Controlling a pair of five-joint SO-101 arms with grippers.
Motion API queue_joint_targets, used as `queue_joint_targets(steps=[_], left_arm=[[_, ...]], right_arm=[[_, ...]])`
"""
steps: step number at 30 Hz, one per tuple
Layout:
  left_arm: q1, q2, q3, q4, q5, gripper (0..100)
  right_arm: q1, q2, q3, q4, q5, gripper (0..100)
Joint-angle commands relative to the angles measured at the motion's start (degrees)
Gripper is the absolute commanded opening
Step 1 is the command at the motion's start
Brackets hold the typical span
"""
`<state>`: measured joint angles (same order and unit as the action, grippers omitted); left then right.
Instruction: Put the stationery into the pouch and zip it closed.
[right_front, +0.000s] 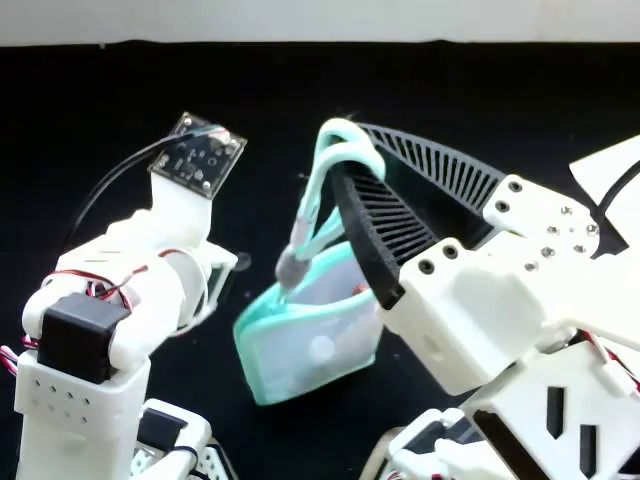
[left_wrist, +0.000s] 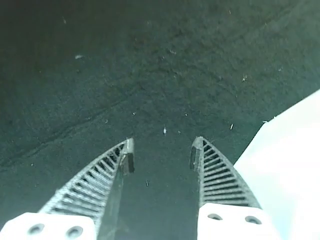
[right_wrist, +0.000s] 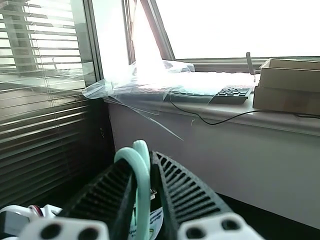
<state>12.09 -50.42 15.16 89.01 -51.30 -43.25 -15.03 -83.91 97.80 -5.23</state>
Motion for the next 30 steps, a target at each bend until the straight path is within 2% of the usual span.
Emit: queue_joint_targets(steps=[1, 7, 11, 14, 18, 20, 30], left_arm=[[0.7, -0.2, -5.0, 5.0, -0.6, 20], [0.7, -0.2, -19.8, 11.7, -0.5, 20], [-1.4, -0.7, -24.2, 12.0, -0.4, 20], [-1.9, -4.1, -23.5, 12.2, -0.8, 20], [-1.8, -11.1, -22.0, 12.2, -6.8, 20], [-1.4, -13.8, -21.1, 12.3, -7.4, 20], [10.1, -20.6, -10.9, 12.3, -7.4, 20]], right_arm=[[-0.2, 0.0, -0.7, -0.7, -0.4, 0.8], [-0.2, 0.0, -0.7, -0.2, 1.4, 0.8], [-0.2, -0.1, -0.7, -0.2, 1.5, 0.8], [-0.2, 0.1, -0.6, -0.2, 1.5, 0.8], [-0.2, 0.1, -0.5, 0.0, 1.5, 0.8], [-0.2, 0.1, -0.5, 0.6, 1.5, 0.8], [-0.1, 7.2, -1.0, 0.7, 1.3, 0.8]])
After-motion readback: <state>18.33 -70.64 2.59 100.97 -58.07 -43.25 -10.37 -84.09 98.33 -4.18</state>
